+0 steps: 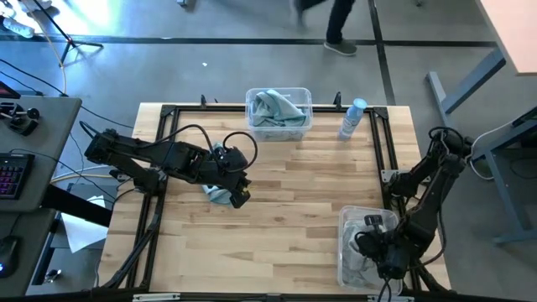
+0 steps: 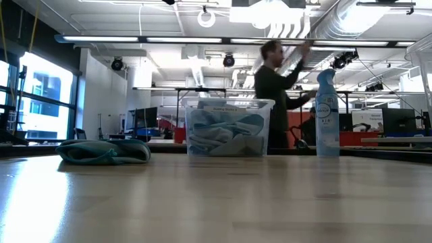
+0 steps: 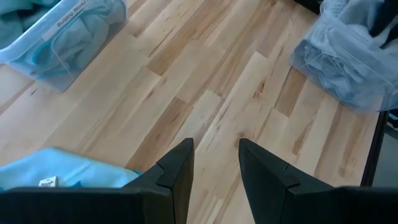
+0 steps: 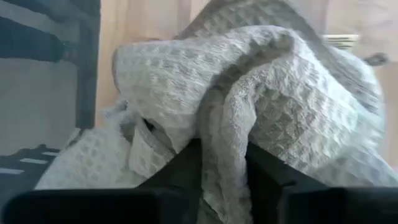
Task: Sort microfiber towel by color & place in baskets
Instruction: Put the gray microfiber towel into the bottom transparent bin, then put the blue microfiber towel into the top transparent bin, then return to Home Position
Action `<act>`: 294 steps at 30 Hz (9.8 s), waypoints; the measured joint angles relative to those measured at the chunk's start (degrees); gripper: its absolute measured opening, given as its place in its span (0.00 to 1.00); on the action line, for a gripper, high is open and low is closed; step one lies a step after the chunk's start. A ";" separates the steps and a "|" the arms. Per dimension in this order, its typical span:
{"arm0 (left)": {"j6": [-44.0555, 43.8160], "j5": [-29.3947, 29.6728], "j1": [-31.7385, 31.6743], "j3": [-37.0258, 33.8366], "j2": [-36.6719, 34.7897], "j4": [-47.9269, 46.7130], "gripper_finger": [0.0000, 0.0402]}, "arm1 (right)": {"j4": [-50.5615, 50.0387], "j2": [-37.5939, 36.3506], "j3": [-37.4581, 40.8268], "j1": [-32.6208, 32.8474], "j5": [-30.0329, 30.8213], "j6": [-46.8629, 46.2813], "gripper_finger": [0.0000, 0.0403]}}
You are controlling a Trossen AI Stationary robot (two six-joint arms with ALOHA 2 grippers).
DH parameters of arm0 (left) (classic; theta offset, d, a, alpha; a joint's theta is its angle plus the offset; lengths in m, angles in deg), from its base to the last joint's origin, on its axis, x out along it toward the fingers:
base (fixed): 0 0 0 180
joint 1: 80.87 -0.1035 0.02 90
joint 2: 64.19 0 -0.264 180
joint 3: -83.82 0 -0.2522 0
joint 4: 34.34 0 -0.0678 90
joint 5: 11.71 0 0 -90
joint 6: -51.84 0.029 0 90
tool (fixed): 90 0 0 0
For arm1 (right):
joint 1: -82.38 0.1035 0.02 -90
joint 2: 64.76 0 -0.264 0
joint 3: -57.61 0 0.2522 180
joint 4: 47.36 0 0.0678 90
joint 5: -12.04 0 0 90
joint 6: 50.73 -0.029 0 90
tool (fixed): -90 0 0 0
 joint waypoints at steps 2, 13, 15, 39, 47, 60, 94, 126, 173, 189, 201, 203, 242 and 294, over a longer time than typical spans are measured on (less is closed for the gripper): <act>0.02 0.11 0.00 0.00 0.00 0.00 0.29 | -3.74 0.00 -1.75 0.00 0.01 0.01 0.30; 0.02 0.54 0.00 0.00 0.00 0.01 0.29 | -17.86 0.00 -13.75 0.07 3.37 2.97 0.44; -0.09 0.54 0.00 0.00 0.00 0.00 0.29 | -20.93 0.00 -16.48 0.07 6.71 3.21 0.42; -1.37 2.87 -0.04 0.00 0.00 0.04 0.29 | 10.57 -29.95 8.36 -15.44 27.32 28.25 0.00; 5.60 4.35 -0.13 0.00 0.00 -0.05 0.29 | 36.57 -41.28 20.38 -32.17 11.75 43.65 0.00; 11.67 7.51 -3.47 -1.99 -0.44 -5.07 0.29 | 45.75 -37.42 23.30 -44.12 11.16 39.60 0.00; 21.01 -12.40 -41.06 -43.11 -20.93 7.12 0.29 | 46.21 -37.28 23.19 -44.63 28.96 32.72 0.00; 29.02 -17.74 -47.89 -48.13 2.07 6.66 0.29 | 46.19 -37.27 23.19 -44.63 30.77 28.48 0.00; 25.80 -19.61 -33.80 -12.37 -18.70 49.32 0.00 | 39.70 -37.27 23.17 -44.63 28.05 28.66 0.00; 35.53 -19.57 -40.04 22.51 7.24 46.92 0.00 | 39.72 -37.27 23.17 -44.63 27.80 28.63 0.00; 34.03 -16.16 -41.88 24.52 13.25 29.24 0.00 | 39.72 -37.27 23.17 -44.63 27.80 28.63 0.00; 34.04 -13.04 -41.72 24.52 13.54 26.64 0.00 | 39.72 -37.27 23.17 -44.63 27.80 28.64 0.00; 0.98 -14.76 -42.62 20.44 40.49 19.97 0.00 | 39.20 -37.27 23.17 -44.61 26.48 28.63 0.00; 15.37 -13.30 -40.33 23.65 28.90 15.87 0.28 | 36.58 -37.27 23.17 -44.63 25.83 28.63 0.00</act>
